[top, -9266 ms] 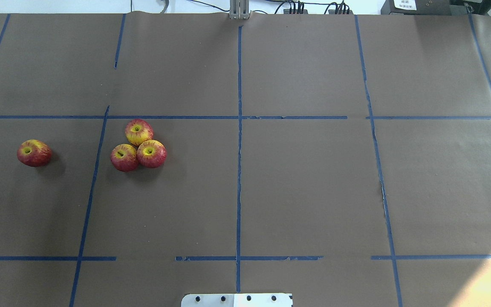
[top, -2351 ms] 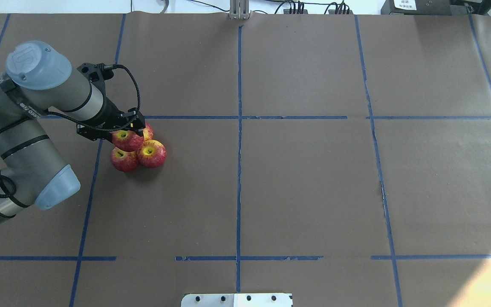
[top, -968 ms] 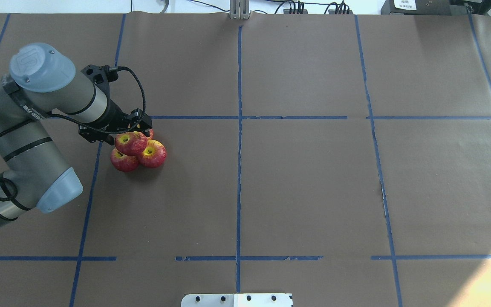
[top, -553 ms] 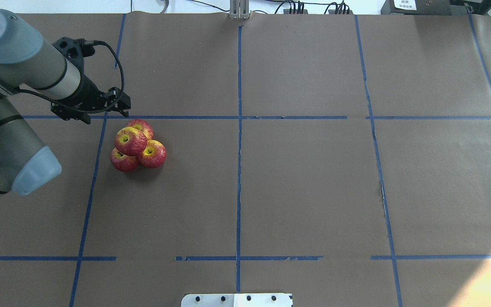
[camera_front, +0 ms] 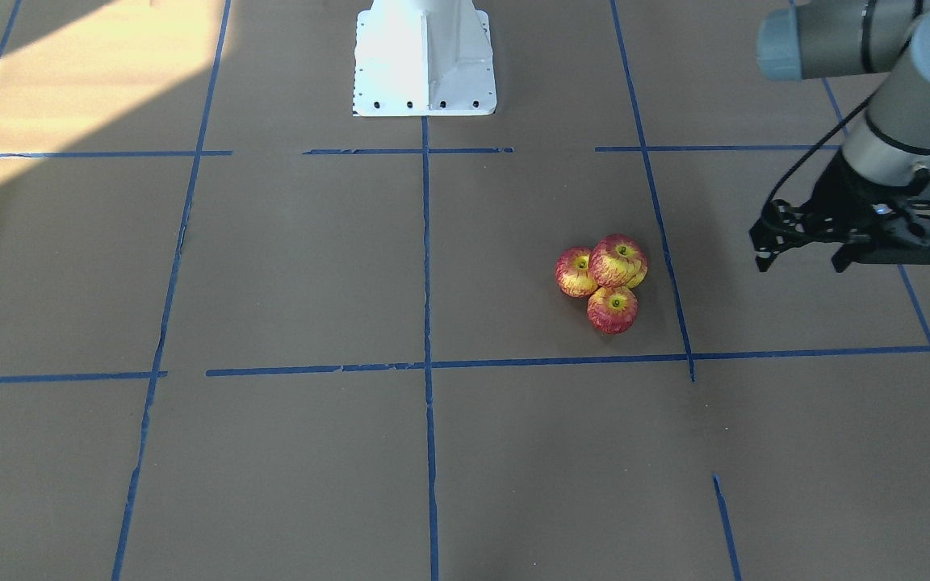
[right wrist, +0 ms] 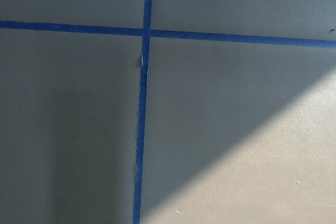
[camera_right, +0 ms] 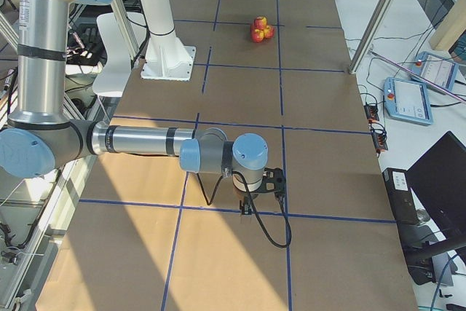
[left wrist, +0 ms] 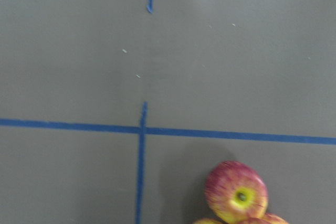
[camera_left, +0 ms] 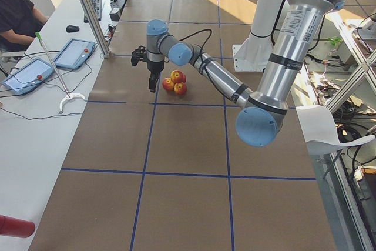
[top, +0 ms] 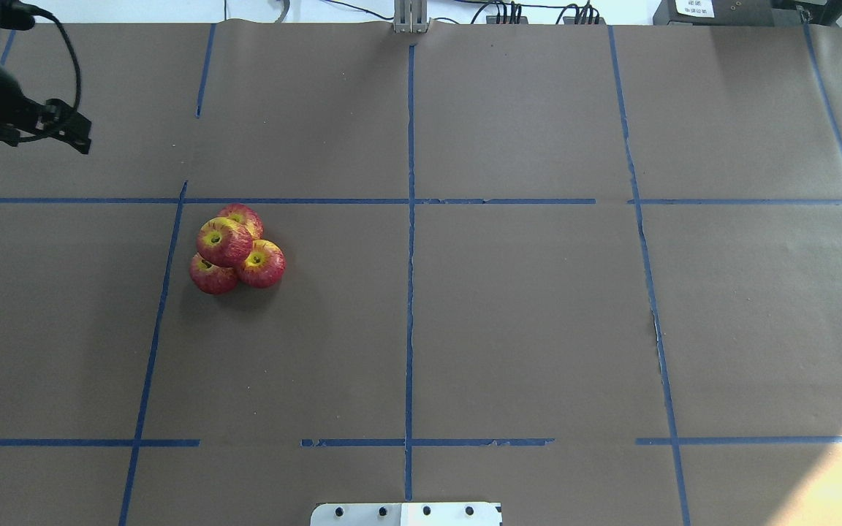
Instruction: Stack apples
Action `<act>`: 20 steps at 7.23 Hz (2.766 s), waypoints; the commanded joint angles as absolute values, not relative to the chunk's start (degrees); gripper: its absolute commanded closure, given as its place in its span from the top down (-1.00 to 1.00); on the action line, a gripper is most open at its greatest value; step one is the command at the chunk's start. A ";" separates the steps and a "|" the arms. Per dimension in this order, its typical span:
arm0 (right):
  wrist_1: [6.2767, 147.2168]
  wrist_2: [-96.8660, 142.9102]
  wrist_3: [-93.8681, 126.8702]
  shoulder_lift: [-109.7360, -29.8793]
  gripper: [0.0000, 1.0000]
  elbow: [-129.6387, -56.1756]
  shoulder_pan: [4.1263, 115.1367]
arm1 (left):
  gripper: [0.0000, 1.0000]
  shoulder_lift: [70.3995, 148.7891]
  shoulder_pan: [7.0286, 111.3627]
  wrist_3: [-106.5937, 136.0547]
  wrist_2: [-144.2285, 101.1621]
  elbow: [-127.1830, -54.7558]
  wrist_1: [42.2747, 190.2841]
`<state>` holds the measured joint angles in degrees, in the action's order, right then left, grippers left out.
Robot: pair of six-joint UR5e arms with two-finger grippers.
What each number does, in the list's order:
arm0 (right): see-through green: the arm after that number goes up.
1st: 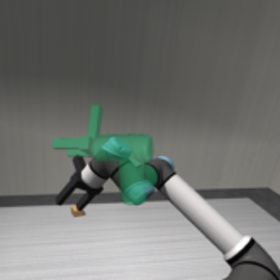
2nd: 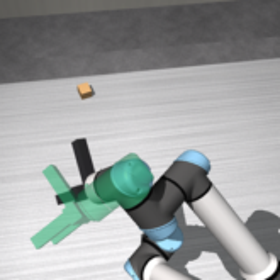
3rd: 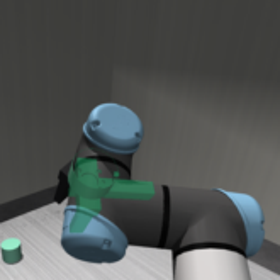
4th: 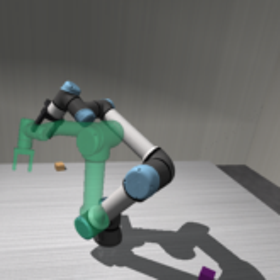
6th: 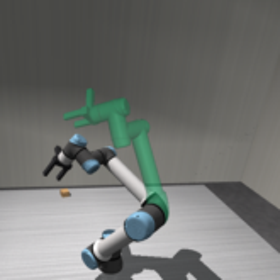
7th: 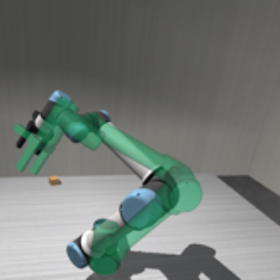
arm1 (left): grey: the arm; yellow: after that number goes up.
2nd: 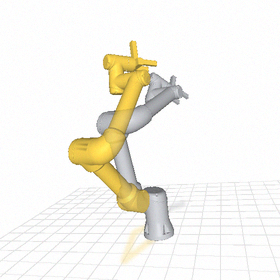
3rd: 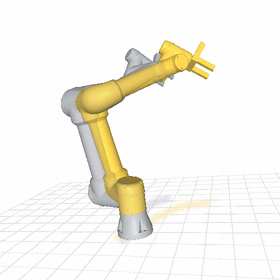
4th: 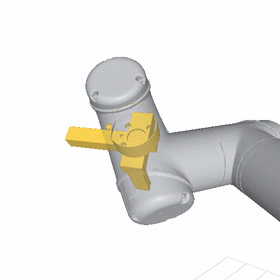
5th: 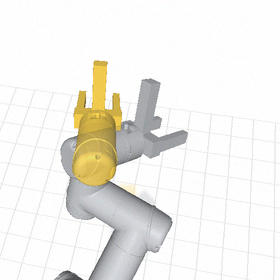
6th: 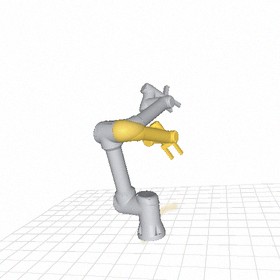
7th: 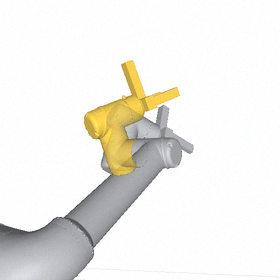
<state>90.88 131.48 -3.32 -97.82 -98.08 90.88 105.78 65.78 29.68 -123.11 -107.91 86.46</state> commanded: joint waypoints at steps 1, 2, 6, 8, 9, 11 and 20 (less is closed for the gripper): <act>90.88 131.48 -3.25 -97.82 1.00 -98.09 90.88 | 1.00 100.13 77.99 9.93 -131.97 -104.44 86.74; 90.88 131.48 -3.34 -97.82 1.00 -98.09 90.88 | 1.00 99.32 82.83 1.32 -133.23 -101.11 86.66; 90.88 131.48 -3.34 -97.82 1.00 -98.09 90.88 | 1.00 94.59 93.25 -17.92 -133.33 -91.76 86.66; 90.88 131.48 -3.34 -97.82 1.00 -98.09 90.88 | 1.00 93.00 93.25 -17.93 -133.33 -91.32 86.49; 90.88 131.48 -3.34 -97.82 1.00 -98.09 90.88 | 1.00 89.59 93.25 -17.93 -133.33 -92.71 87.53; 90.88 131.48 -3.34 -97.82 1.00 -98.09 90.88 | 1.00 87.03 93.25 -17.31 -133.33 -95.09 88.15; 90.88 131.48 -3.34 -97.82 1.00 -98.09 90.88 | 1.00 87.89 92.64 -17.58 -133.95 -92.90 88.42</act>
<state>90.88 131.49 -3.34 -97.82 -98.09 90.88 87.76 92.64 -17.65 -133.96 -92.60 88.41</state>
